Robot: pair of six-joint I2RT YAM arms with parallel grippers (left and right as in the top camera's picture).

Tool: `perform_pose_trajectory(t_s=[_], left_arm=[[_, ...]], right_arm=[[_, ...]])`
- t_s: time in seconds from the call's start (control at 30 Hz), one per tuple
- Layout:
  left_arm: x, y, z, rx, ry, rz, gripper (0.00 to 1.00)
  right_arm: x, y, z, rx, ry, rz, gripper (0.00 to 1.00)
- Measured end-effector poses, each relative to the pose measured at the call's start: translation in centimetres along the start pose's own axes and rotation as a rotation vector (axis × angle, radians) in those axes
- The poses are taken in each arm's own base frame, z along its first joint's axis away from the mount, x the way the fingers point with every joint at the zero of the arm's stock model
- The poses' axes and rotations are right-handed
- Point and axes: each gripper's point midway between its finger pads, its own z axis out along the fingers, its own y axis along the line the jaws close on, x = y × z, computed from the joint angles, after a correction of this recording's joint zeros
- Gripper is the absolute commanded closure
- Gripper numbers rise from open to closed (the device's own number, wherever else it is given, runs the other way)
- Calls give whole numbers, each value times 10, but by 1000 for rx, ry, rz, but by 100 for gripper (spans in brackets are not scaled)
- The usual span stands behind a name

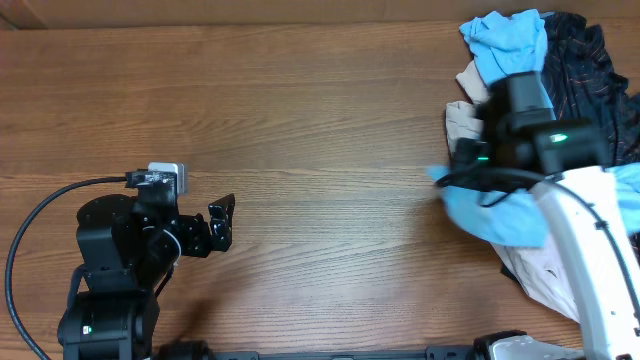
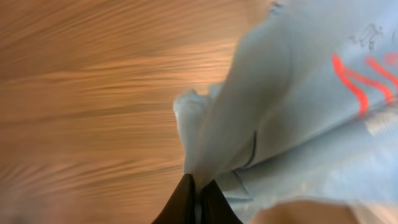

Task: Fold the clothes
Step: 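Pull the blue T-shirt out of the pile leftward with the right gripper, then grasp the T-shirt edge with the left gripper and drag it left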

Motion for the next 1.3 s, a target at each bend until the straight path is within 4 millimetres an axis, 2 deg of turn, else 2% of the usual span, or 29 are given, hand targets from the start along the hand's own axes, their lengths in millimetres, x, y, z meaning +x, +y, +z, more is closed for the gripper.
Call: perform_pose_trajectory(t_s=[0.03,0.2,0.27,0.37,0.47,0.6,0.63,0.7,0.8,0.9,1.0,1.1,1.2,1.3], left_arm=[[0,0,0,0,0,0,0],[0,0,0,0,0,0,0],[0,0,0,0,0,0,0],[-1,0,0,0,-3,1,0],[-2,0,0,0,-7,2,0],[-3,0,0,1,-10,3,0],[-3,0,0,1,-10,3,0],[-3,0,0,1,-10,3,0],[-3,0,0,1,-10,3,0],[-3,-3,0,20,-9,-7,0],[-1,-8,2,49,4,-27,0],[9,-9,10,69,66,-67,0],[24,-11,24,87,161,-120,0],[43,-22,44,132,276,-169,0]], right_arm=[[0,15,1,-25,-14,-35,95],[6,119,4,-207,-109,-260,93],[13,148,10,-249,-113,-321,93],[28,191,34,-297,-88,-406,93],[38,219,58,-322,-68,-454,92],[43,255,86,-370,-85,-505,73],[44,263,92,-383,-93,-522,64],[45,271,97,-395,-109,-555,38],[39,263,97,-348,-124,-564,24],[14,231,87,-228,-131,-502,21],[-25,189,58,-138,-178,-393,13],[-61,143,16,-90,-262,-271,12],[-74,101,-19,-60,-311,-178,12],[-73,73,-33,-31,-305,-123,12]])
